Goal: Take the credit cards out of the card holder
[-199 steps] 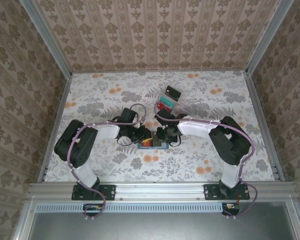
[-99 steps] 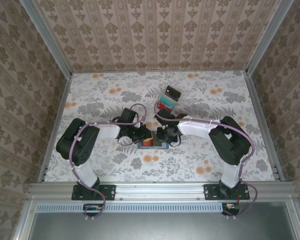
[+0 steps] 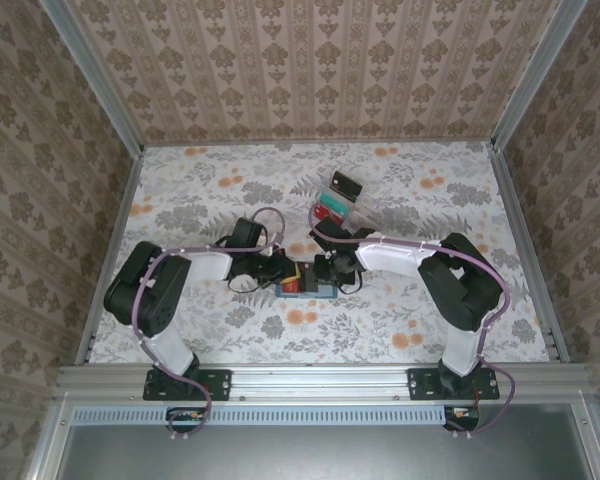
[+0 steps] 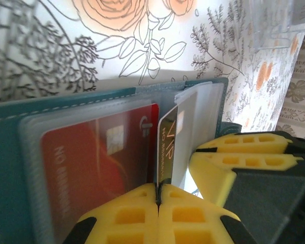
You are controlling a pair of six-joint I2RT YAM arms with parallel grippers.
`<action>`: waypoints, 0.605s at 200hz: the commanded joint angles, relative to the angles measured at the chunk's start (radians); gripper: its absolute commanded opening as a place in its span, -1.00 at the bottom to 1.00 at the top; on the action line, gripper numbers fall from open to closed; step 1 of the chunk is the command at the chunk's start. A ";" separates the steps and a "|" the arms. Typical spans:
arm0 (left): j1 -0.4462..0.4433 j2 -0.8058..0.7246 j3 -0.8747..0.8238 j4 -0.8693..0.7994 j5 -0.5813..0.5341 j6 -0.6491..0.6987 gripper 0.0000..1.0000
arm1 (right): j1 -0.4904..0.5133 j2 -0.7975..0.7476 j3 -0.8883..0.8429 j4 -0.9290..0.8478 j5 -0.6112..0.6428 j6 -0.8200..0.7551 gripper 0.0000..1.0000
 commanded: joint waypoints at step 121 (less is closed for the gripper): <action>0.195 -0.444 0.030 -0.194 0.035 0.032 -1.00 | -0.133 -0.400 -0.132 0.402 -0.303 0.037 0.27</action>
